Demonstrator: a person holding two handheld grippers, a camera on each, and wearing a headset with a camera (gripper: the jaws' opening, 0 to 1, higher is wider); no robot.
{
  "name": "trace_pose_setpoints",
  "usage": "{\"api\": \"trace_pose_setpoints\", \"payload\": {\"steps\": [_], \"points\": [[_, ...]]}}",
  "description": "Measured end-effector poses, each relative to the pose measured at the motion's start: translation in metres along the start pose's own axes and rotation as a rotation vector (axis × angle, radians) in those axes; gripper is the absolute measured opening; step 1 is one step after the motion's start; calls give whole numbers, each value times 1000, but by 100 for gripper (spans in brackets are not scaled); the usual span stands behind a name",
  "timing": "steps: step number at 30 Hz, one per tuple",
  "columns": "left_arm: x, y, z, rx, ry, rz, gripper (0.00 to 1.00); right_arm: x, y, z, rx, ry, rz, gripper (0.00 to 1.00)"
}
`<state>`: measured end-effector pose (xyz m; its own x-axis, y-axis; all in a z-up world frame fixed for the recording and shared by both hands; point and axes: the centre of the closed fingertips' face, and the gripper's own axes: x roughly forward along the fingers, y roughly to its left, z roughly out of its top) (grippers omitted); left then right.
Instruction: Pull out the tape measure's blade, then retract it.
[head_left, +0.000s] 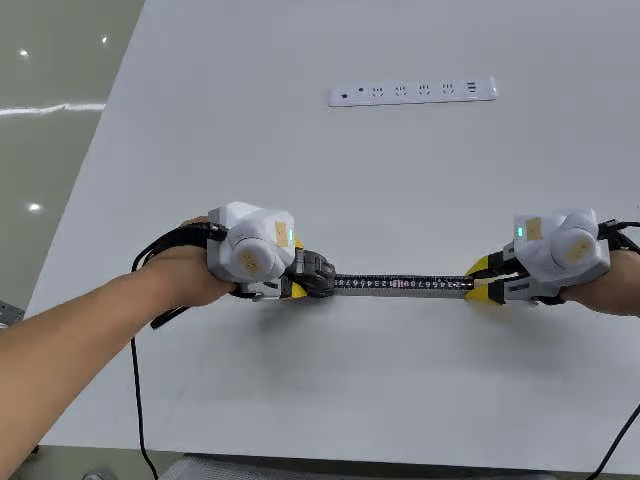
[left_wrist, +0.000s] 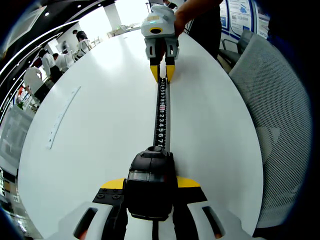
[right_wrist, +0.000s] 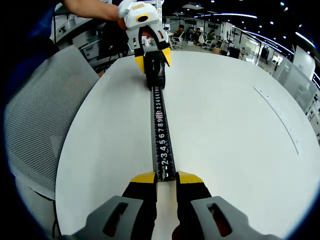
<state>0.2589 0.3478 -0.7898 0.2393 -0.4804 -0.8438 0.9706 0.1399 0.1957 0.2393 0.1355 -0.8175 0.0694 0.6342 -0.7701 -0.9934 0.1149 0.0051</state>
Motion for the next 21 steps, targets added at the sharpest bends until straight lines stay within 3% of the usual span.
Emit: {"api": "trace_pose_setpoints", "payload": {"steps": [21], "points": [[0, 0, 0, -3, 2, -7, 31, -18, -10, -23, 17, 25, -8, 10]]}}
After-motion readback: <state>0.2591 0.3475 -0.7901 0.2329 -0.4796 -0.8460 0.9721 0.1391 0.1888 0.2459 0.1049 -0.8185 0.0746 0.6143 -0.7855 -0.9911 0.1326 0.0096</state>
